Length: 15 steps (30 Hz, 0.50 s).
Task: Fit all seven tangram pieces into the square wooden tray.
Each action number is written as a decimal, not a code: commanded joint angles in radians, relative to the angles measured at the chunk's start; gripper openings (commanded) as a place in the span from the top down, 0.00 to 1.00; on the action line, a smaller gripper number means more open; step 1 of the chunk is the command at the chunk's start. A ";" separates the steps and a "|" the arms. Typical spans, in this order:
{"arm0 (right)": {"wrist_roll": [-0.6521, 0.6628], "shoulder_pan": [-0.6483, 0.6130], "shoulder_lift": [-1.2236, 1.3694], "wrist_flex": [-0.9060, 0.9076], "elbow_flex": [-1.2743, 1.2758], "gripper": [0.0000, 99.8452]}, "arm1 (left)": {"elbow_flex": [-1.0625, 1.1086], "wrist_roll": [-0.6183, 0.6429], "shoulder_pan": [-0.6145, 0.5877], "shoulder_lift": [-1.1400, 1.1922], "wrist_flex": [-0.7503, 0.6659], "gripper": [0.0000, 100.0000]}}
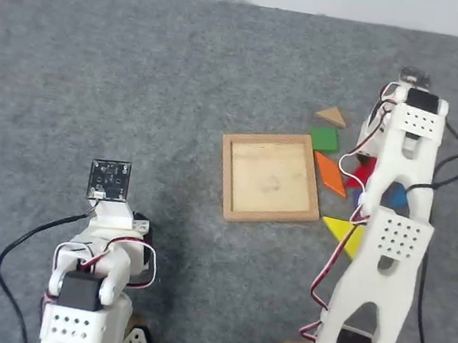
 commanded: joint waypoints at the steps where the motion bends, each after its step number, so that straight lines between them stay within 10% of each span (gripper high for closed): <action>1: 0.029 -0.051 0.044 0.058 -0.011 0.77 | -0.012 -0.011 -0.006 -0.020 0.002 0.99; 15: 0.057 -0.099 0.125 0.166 -0.160 0.77 | -0.012 -0.011 -0.006 -0.020 0.002 0.99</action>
